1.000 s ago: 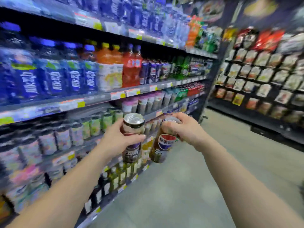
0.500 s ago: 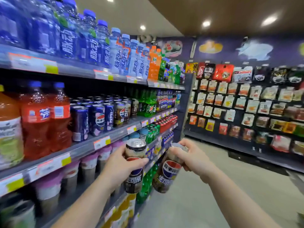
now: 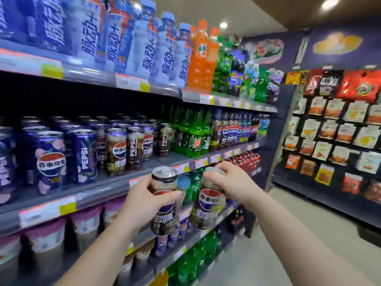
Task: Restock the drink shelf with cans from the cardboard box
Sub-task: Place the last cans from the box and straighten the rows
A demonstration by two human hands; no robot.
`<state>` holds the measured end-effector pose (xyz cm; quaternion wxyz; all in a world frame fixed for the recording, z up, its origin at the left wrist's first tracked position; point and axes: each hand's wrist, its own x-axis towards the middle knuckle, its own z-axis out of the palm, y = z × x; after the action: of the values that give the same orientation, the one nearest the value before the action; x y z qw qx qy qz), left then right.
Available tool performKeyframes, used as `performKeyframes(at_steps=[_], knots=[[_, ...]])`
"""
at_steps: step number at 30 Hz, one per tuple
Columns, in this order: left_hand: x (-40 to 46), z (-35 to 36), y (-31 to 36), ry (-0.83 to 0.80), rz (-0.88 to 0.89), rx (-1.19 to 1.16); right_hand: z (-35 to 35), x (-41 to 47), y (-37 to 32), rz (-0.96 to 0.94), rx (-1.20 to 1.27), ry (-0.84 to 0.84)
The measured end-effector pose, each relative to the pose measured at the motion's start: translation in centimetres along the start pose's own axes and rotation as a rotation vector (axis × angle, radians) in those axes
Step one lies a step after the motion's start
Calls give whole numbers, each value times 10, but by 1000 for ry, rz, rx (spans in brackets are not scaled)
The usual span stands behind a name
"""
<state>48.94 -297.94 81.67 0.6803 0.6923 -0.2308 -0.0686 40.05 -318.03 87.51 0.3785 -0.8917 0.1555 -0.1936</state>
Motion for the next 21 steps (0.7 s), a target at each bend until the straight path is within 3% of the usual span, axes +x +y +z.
performKeyframes(at_steps=[5, 11, 21], knots=[[47, 4, -12, 136, -57, 76, -4, 100, 13, -76, 82, -45], [88, -12, -10, 301, 2, 167, 28, 200, -16, -233, 160, -94], [123, -25, -4, 443, -18, 237, 92, 282, -46, -276, 236, -279]])
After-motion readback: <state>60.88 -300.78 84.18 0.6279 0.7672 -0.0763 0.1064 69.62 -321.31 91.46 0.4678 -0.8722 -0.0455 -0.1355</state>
